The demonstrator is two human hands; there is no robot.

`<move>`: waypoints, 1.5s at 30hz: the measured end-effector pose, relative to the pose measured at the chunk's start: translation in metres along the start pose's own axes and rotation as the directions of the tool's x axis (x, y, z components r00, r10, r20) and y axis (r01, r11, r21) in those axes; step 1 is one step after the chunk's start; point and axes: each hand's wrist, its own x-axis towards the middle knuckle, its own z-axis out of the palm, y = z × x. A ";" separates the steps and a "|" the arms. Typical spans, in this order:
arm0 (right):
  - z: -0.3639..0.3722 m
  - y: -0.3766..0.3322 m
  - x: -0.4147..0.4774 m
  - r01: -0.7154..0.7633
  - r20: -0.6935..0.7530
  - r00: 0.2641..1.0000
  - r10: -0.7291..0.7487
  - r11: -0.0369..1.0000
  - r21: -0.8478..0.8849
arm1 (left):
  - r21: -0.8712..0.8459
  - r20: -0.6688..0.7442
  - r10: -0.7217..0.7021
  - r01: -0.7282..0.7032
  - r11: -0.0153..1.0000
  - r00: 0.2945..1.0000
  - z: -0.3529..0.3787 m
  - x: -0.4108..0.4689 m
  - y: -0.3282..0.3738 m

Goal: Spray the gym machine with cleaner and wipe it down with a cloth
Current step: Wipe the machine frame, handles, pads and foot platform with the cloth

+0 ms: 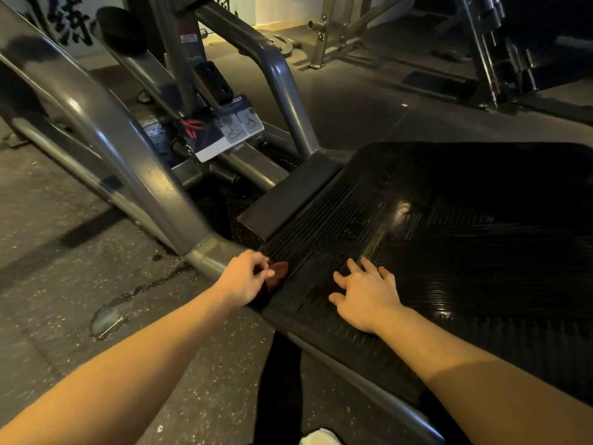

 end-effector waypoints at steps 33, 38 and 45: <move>-0.021 0.013 0.004 0.066 0.113 0.992 -0.064 0.998 -0.015 | -0.021 -0.082 0.338 -0.341 0.940 0.938 0.033 -0.023 0.018; -0.024 0.033 0.006 0.012 -0.032 0.999 -0.012 1.000 0.014 | -0.021 -0.089 0.214 -0.217 0.976 0.973 0.057 0.057 0.079; -0.029 0.045 -0.021 -0.083 -0.002 0.997 0.083 0.996 -0.031 | -0.041 -0.061 0.237 -0.239 0.970 0.970 0.054 0.036 0.065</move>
